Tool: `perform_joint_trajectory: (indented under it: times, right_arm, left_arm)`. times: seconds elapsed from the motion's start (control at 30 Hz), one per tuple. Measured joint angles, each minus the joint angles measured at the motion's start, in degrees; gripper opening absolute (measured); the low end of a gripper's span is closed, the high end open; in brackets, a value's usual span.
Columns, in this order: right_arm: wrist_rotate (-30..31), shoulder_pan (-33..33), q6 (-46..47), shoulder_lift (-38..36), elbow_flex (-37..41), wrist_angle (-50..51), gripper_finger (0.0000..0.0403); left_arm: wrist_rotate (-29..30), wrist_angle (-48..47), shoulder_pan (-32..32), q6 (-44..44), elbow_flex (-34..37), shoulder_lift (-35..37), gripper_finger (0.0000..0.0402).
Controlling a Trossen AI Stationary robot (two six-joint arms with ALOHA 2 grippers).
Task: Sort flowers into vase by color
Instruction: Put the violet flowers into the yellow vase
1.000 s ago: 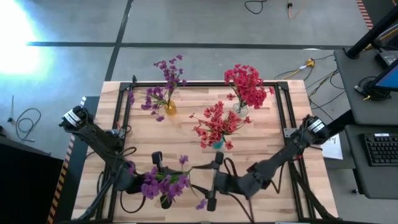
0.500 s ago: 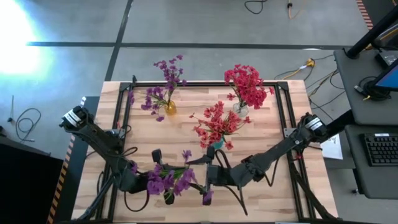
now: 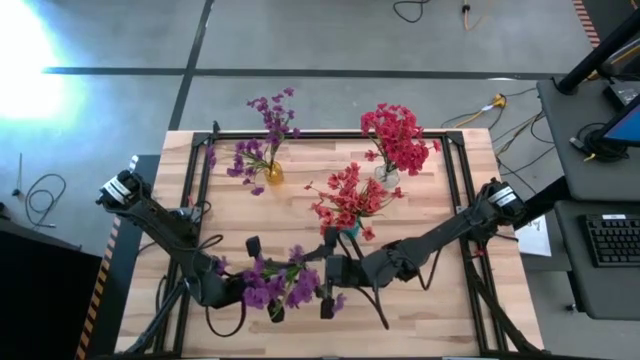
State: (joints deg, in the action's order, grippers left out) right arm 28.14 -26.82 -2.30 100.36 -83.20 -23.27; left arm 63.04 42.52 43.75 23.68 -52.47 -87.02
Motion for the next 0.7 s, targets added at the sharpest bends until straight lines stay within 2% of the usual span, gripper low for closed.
perform_joint_trajectory:
  times: [0.23, 0.43, 0.6, 0.67, 0.7]
  right_arm:
    - [0.3, 0.3, -0.6, 0.0, 0.0, 0.2, 0.0100]
    - [0.3, 0.6, -1.8, -0.1, 0.0, -0.2, 0.0031]
    - [0.1, 1.0, -2.9, -0.2, -0.1, -2.1, 0.0014]
    - [-0.1, 1.5, -3.3, -0.2, -0.1, -3.1, 0.0016]
    - [-0.2, 1.8, -3.7, -0.2, -0.4, -3.0, 0.0017]
  left_arm:
    - [3.4, -0.3, 0.1, -1.4, 0.0, 0.0, 0.0000]
    - [2.1, -0.6, 0.1, -5.4, 0.0, 1.0, 0.0022]
    - [2.4, -4.4, 0.4, -6.3, 0.0, 3.8, 0.0063]
    - [5.6, -9.7, 1.6, -6.5, 0.0, 6.0, 0.0077]
    - [8.9, -12.8, 2.5, -6.8, 0.0, 7.4, 0.0083]
